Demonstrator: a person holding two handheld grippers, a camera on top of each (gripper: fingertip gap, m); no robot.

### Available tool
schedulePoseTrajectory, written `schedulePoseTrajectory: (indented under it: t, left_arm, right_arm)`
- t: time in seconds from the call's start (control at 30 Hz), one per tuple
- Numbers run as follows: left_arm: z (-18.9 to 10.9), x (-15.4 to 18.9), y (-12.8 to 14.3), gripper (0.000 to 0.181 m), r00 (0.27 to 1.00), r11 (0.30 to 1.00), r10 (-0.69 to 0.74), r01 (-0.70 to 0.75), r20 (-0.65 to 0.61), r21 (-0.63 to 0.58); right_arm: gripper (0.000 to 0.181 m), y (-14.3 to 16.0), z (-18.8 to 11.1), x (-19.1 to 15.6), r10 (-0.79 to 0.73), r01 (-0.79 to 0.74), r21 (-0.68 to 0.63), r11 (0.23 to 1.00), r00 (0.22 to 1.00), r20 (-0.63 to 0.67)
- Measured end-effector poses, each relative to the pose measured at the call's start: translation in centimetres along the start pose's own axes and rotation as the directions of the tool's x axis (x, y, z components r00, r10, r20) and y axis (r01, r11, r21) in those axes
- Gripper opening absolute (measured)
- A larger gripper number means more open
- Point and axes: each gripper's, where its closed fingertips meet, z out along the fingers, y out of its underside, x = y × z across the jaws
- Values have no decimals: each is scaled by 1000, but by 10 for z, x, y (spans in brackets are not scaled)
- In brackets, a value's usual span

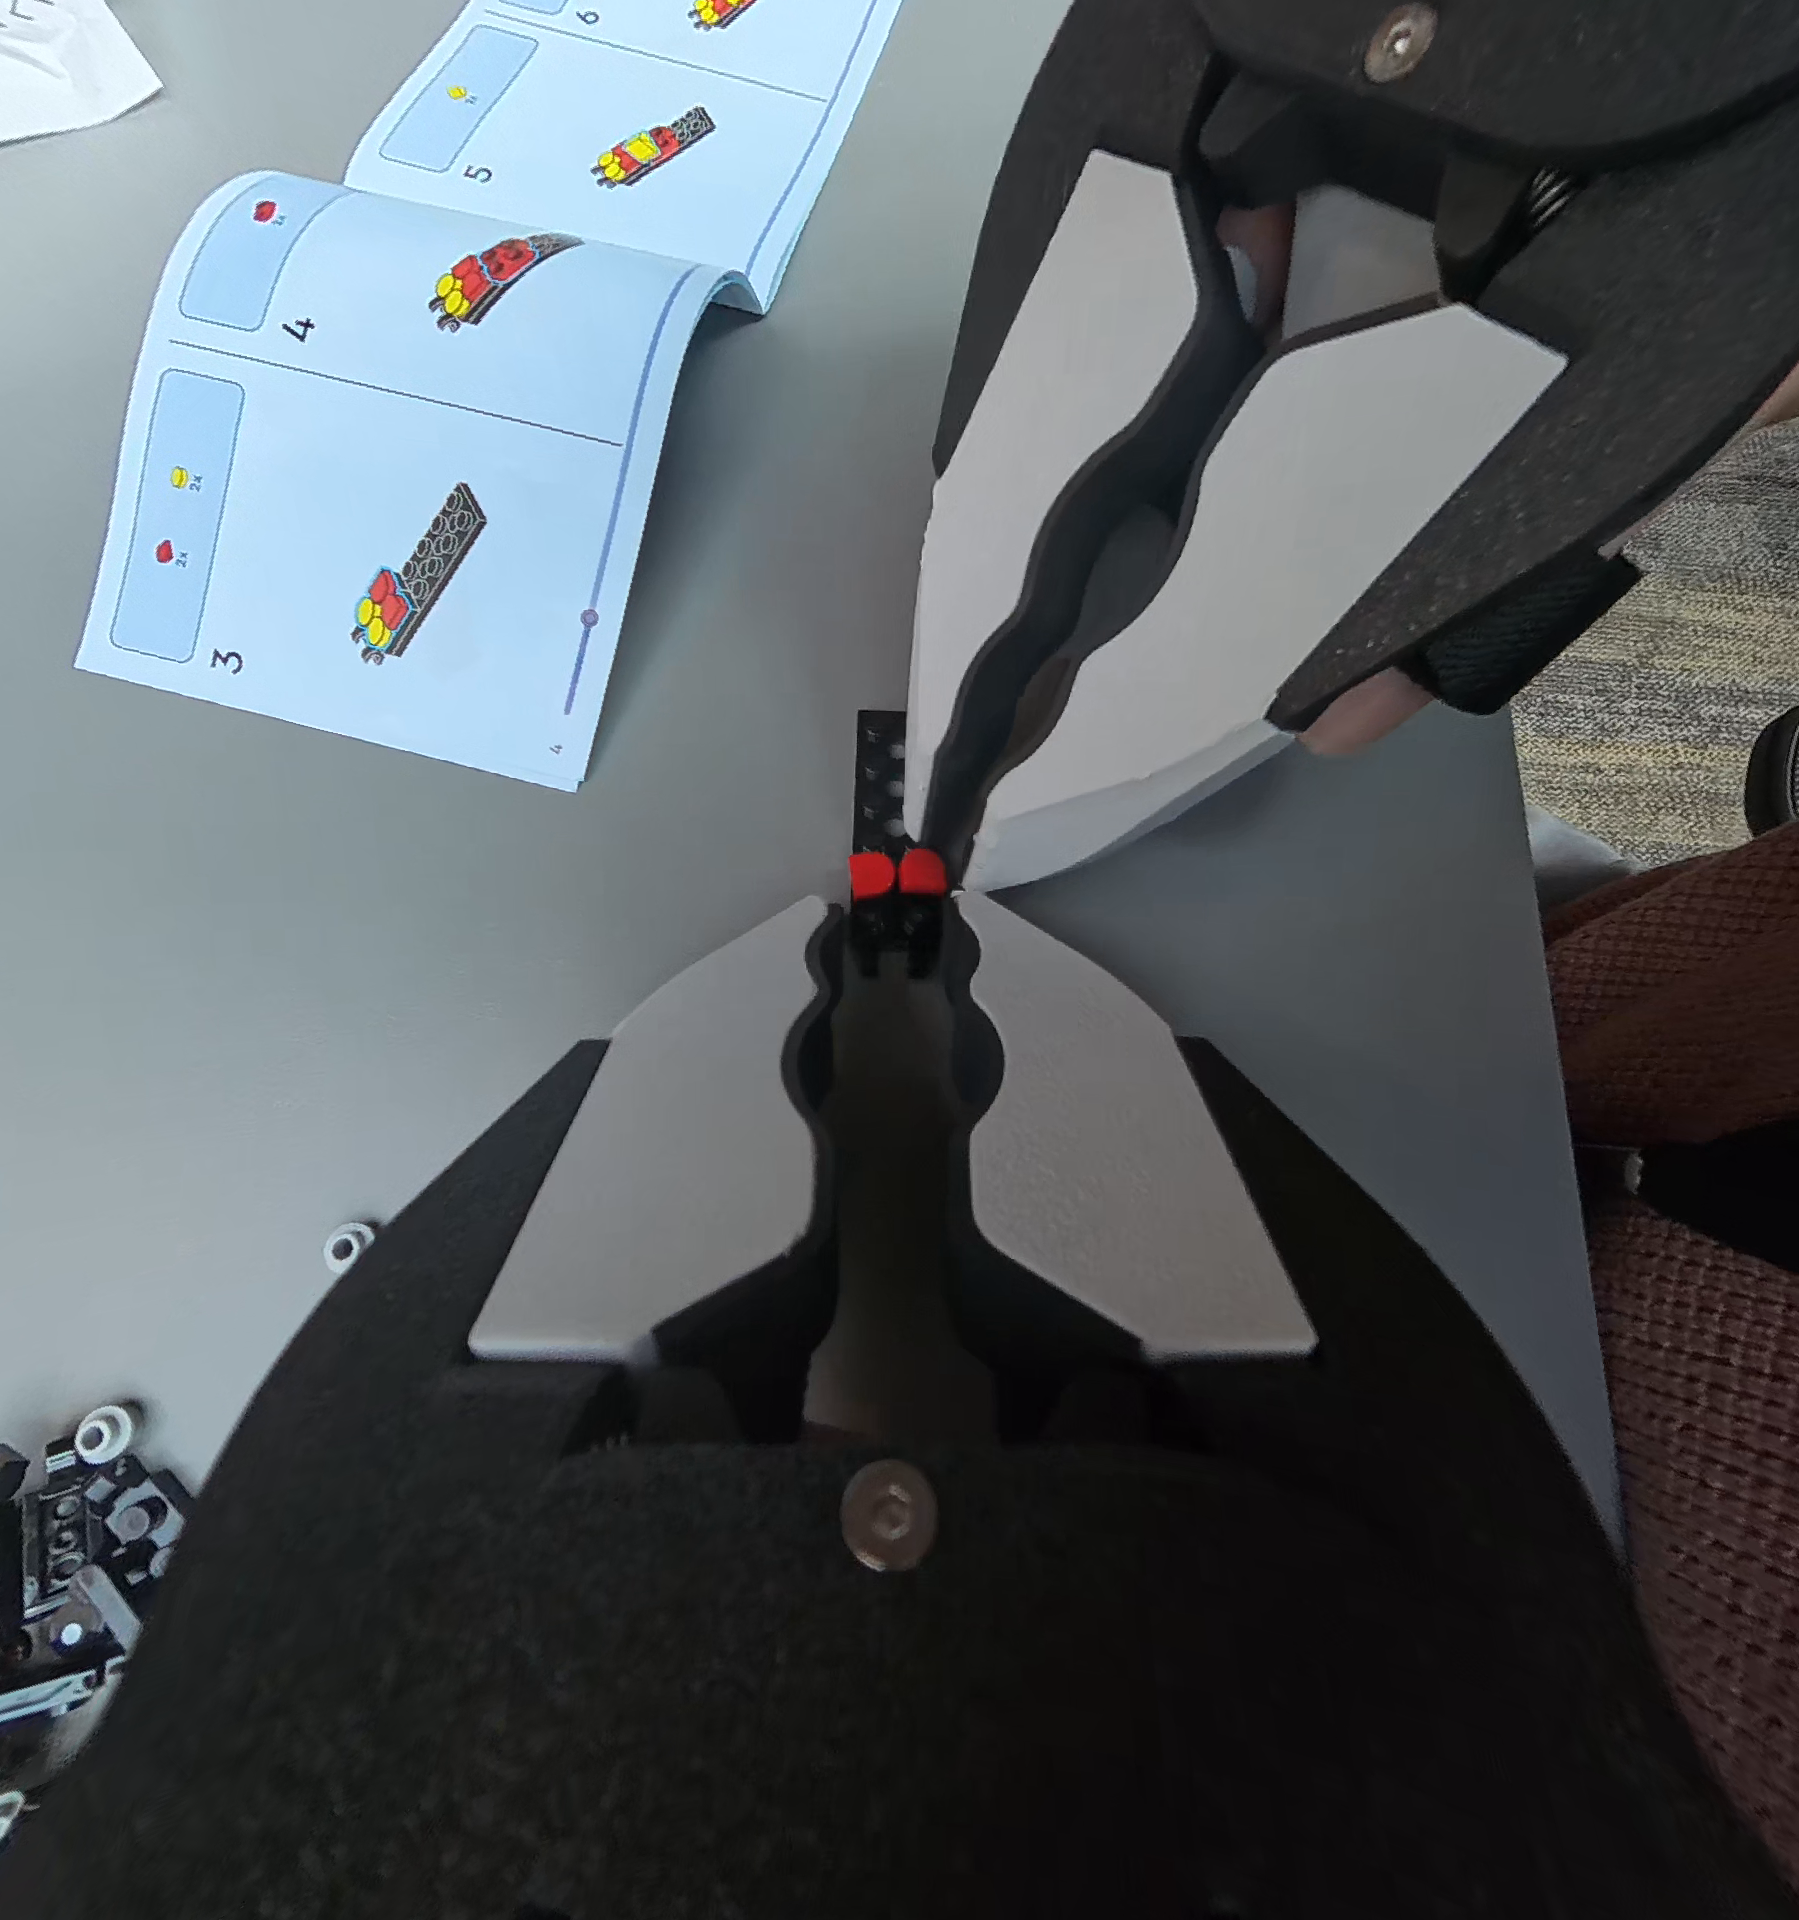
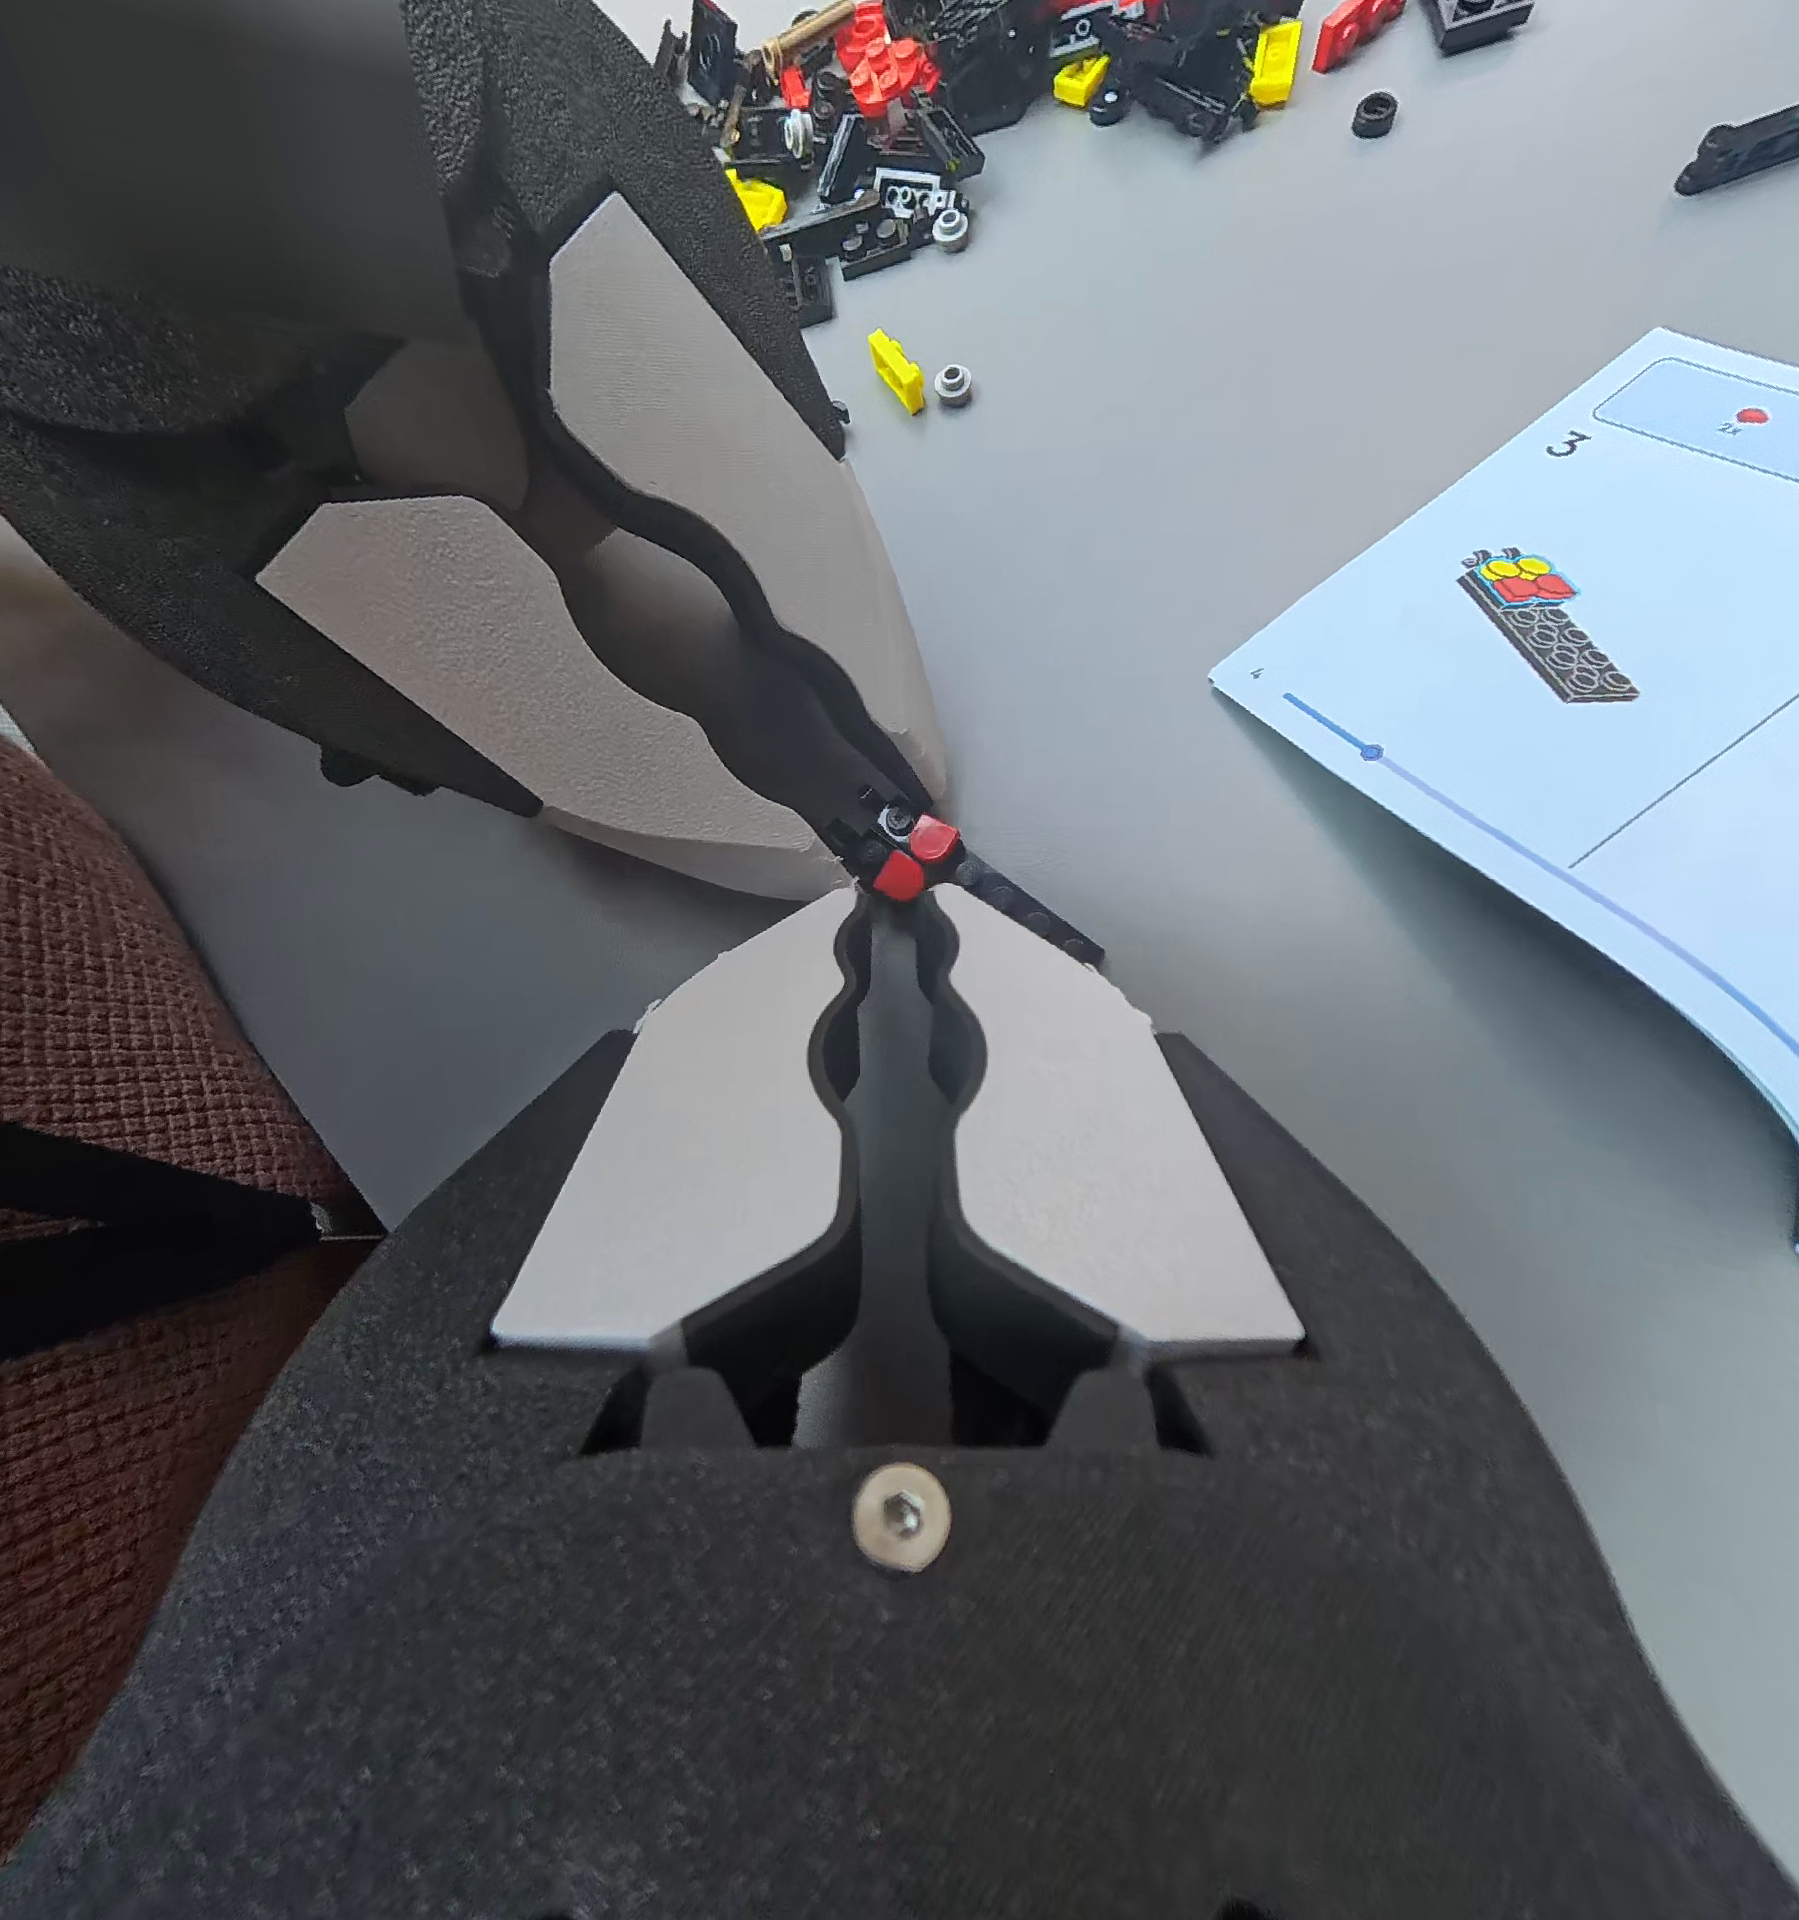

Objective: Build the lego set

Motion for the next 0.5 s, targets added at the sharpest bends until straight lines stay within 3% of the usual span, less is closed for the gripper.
schedulePoseTrajectory:
  t: [0.03, 0.23, 0.5]
  left_arm:
    - [-1, 0, 0, 20, 1000, 1000, -11, 11, 0, 7]
    - [-6, 1, 4, 29, 1000, 1000, -6, 6, -2, 8]
    - [-2, 4, 3, 27, 998, 998, 58, -57, -14, 6]
  right_arm:
    - [7, 0, 0, 0, 8, -8, 7, 1000, 1000, 1]
    - [8, -3, -4, 1, 31, -30, 38, 999, 999, -25]
    - [13, -3, 0, 3, 70, -63, 77, 995, 992, -104]
